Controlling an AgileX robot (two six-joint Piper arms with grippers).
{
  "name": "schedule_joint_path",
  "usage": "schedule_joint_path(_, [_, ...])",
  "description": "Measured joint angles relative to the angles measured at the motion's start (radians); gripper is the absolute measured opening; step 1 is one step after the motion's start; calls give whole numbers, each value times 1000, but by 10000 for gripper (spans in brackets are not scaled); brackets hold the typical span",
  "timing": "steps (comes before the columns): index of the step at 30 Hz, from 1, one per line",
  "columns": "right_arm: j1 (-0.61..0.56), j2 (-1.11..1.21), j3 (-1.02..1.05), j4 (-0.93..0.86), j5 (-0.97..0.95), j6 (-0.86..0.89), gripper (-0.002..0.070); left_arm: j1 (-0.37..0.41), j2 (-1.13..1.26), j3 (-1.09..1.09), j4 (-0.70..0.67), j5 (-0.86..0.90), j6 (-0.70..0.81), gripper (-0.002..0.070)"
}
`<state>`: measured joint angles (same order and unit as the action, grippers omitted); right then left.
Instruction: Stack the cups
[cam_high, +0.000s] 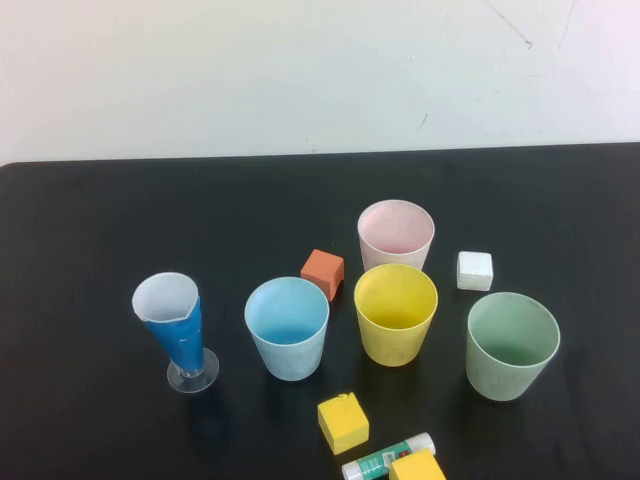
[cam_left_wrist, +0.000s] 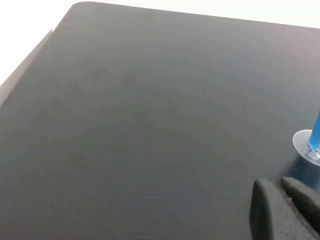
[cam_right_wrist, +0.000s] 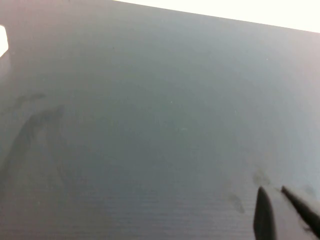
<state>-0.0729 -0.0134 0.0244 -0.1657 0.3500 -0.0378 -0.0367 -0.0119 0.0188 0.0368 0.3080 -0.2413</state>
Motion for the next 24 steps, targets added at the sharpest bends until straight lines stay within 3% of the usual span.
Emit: schedule_joint_path(24, [0, 0, 0, -17, 0, 0, 11, 0, 0, 0, 0, 0, 0, -1])
